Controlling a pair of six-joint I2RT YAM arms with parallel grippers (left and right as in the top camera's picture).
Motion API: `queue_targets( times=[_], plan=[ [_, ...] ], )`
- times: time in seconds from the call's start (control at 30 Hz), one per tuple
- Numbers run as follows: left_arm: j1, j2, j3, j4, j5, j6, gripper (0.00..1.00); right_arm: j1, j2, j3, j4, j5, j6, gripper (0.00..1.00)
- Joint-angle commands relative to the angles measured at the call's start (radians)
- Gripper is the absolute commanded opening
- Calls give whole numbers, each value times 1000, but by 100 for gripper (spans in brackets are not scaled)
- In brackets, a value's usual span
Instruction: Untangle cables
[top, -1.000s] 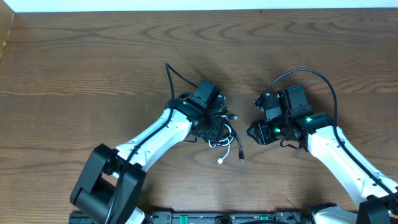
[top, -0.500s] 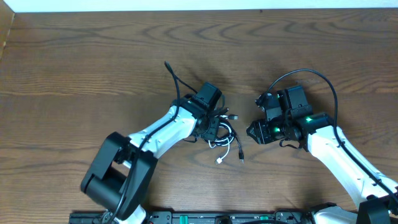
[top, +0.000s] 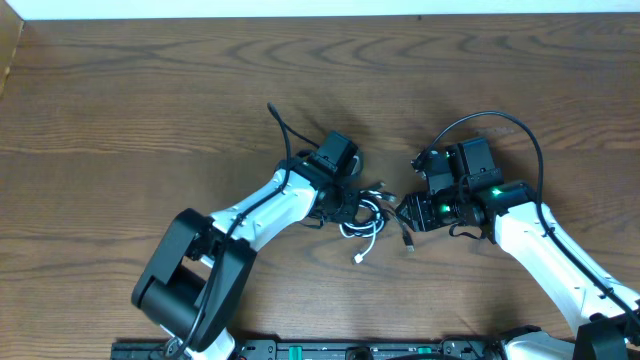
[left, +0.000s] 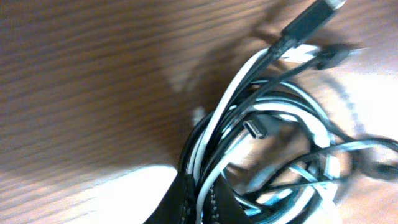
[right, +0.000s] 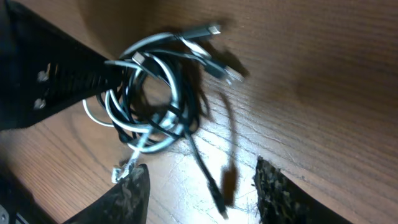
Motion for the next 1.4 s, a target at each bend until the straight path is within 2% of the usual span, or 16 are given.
queue_targets(
  times=[0.0, 0.1, 0.17, 0.27, 0.37, 0.47, 0.53, 0.67, 0.73, 0.8, 0.83, 0.9, 0.97, 1.03, 1.13, 1.37],
  plan=[
    [10, -63, 8, 11, 123, 20, 7, 1, 1, -7, -4, -8, 76, 48],
    [24, -73, 8, 14, 168, 19, 7, 2, 1, -7, -9, -10, 104, 40],
    [35, -73, 8, 15, 206, 20, 7, 3, 1, -7, -20, -11, 98, 39],
    [48, -73, 8, 21, 285, 20, 7, 10, 1, -7, -50, -74, -60, 38],
    [56, -73, 8, 31, 309, 19, 7, 22, 1, -7, -93, -127, -195, 41],
    [56, -73, 8, 44, 279, 13, 8, 28, 1, -7, -101, -119, -205, 51],
    [56, -73, 8, 61, 280, -28, 7, 28, 1, -7, -88, -119, -140, 54],
    [56, -73, 8, 82, 280, -129, 7, 28, 1, -7, -52, -118, 116, 53],
    [56, -73, 8, 83, 276, -178, 8, 28, 1, -7, -50, -118, 230, 49],
    [56, -73, 8, 79, 257, -254, 7, 28, 1, -7, -60, -117, 361, 37],
    [56, -73, 8, 76, 249, -293, 7, 28, 1, -7, -64, -114, 424, 35],
    [55, -73, 8, 75, 247, -358, 7, 32, 1, -10, -63, -92, 534, 38],
    [55, -73, 6, 74, 247, -400, 7, 45, 1, -18, -58, -45, 620, 46],
    [55, -73, 4, 73, 245, -411, 7, 64, 1, -29, -54, -9, 666, 50],
    [55, -73, 4, 66, 231, -410, 7, 93, 1, -59, -9, 27, 717, 49],
    [18, -72, 4, 61, 214, -360, 7, 101, 1, -156, 222, 119, 857, 33]
  ],
)
